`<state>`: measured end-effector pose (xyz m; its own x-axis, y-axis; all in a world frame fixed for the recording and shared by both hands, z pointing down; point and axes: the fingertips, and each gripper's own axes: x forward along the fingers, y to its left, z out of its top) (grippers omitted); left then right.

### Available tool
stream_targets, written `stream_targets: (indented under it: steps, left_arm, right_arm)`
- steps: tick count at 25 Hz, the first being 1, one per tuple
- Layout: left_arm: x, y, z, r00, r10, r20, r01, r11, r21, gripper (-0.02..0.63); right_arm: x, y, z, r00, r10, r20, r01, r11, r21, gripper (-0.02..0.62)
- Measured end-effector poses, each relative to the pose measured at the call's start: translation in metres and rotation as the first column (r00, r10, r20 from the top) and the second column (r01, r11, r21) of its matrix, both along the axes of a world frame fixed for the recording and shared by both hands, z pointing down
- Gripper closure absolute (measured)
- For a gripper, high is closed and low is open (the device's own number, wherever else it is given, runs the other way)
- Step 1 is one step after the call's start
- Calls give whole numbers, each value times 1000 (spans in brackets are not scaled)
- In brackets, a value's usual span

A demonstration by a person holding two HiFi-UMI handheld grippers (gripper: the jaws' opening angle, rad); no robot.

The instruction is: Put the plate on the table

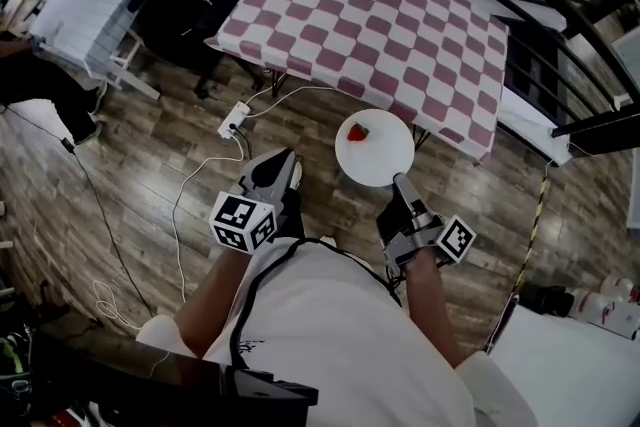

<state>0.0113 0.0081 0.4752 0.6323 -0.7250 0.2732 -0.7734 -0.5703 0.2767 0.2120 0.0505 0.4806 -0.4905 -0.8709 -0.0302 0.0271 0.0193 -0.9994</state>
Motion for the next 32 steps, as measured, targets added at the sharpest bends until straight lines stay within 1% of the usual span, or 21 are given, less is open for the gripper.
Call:
stream_targets:
  steps: [5,8,16,22,29,32]
  left_arm:
    - [-11,-80,-7,999,48,1,-48,999,7,600]
    - [-18,-125,-15,996,89,1,-89,996,11,600]
    - [-40,-225,-23,987,158,-12,-158,987,22,600]
    - [-58,-279,-18,981,194,-27,-194,981,17,600]
    - [-85,-325,-16,980,196,-35,-196,981,14,600]
    - [-98,-341,-14,980,193,-37,-193,981,17,600]
  right_arm:
    - [-18,-71,-10,1000,25,-4,-25,1000,19,572]
    - [-31,-111,-21,998,57,5,-57,998,26,572]
    - [-62,-196,-31,993,119,2,-119,992,27,572]
    - [-79,-243,-27,988,153,-20,-153,988,26,572]
    - [-103,-283,-18,987,162,-12,-162,987,6,572]
    - [-114,-297,-17,987,158,1,-158,987,18,572]
